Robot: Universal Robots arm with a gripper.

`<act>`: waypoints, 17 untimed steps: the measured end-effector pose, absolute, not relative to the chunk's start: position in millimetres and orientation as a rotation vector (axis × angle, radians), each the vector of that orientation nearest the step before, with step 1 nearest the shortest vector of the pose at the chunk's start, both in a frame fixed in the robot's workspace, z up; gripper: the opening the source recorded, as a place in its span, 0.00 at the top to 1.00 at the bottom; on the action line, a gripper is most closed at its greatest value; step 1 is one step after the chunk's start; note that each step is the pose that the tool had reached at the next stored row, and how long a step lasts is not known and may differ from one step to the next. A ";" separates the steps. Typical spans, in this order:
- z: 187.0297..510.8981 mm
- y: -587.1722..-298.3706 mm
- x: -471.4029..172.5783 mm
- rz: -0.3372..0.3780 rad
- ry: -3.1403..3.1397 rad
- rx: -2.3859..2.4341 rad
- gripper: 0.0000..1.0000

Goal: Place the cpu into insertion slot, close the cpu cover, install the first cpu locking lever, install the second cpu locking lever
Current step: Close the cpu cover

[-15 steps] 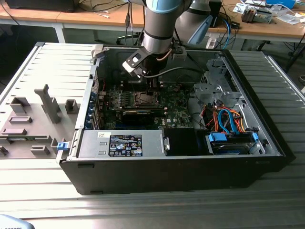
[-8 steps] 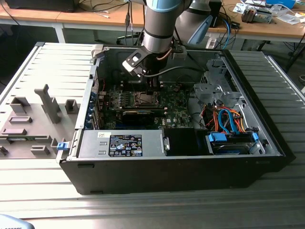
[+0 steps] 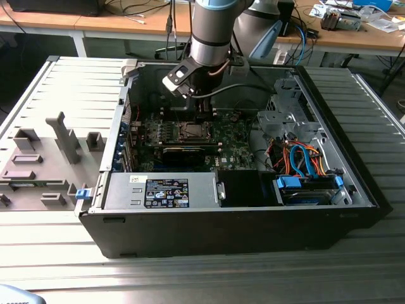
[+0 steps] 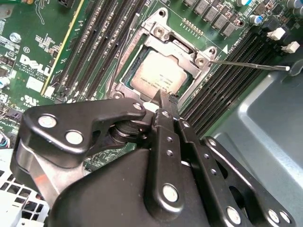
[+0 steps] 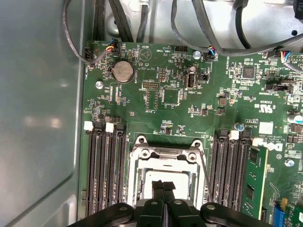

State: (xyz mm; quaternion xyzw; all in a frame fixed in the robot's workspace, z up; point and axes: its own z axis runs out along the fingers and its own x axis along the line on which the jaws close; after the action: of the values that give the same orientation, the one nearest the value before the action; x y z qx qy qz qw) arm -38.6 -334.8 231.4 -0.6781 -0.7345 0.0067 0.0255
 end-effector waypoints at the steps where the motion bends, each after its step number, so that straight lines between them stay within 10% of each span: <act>1: 232.0 -334.8 -38.6 0.021 -2.271 -2.096 0.89; 17: 242.8 -334.8 -38.6 0.021 -2.271 -2.096 0.89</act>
State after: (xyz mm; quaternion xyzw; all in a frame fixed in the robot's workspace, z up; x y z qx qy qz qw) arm -38.6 -334.8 242.8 -0.6781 -0.7345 0.0067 0.0255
